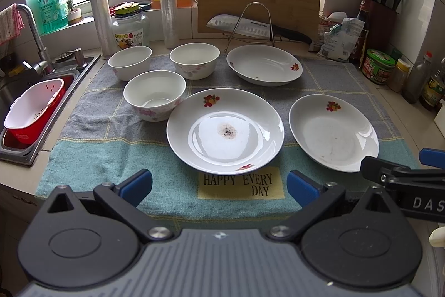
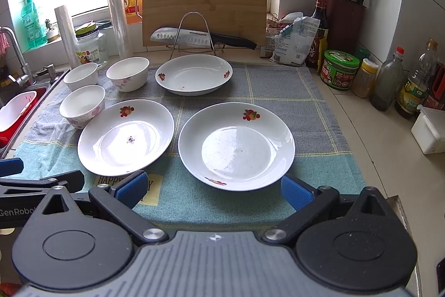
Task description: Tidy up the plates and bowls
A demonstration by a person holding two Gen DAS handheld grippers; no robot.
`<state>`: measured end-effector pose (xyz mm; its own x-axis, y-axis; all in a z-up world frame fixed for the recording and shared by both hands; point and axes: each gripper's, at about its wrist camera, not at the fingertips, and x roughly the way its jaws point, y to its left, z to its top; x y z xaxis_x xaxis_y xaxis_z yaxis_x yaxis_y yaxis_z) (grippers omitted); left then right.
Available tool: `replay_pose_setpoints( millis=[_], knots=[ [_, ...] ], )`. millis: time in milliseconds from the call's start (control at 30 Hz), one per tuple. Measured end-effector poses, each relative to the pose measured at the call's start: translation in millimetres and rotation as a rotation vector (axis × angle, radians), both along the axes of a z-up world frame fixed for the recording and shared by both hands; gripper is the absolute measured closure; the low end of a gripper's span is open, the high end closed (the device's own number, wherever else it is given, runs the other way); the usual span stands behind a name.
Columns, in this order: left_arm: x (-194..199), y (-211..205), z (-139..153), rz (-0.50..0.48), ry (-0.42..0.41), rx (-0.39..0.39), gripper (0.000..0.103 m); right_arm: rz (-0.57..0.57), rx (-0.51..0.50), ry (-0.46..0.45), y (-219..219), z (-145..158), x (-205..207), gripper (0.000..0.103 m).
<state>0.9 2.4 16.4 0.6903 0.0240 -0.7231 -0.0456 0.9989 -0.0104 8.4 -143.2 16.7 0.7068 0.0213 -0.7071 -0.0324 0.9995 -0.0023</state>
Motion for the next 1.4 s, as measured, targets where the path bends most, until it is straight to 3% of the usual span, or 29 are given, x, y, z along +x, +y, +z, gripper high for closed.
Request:
replay_pose_setpoints(
  millis=[867,1067,1400],
  knots=[
    [19,-5,-5,-0.077,-0.024,-0.03,0.001,0.038,-0.007,-0.07,-9,-6,4,0.0],
    [24,-2,-13,-0.102,-0.02,-0.036,0.001,0.068,-0.018,-0.088,-25,-22,6,0.0],
    [38,-1,-28,-0.129,0.024,-0.042,0.001,0.086,-0.063,-0.014,-45,-73,21,0.0]
  ],
)
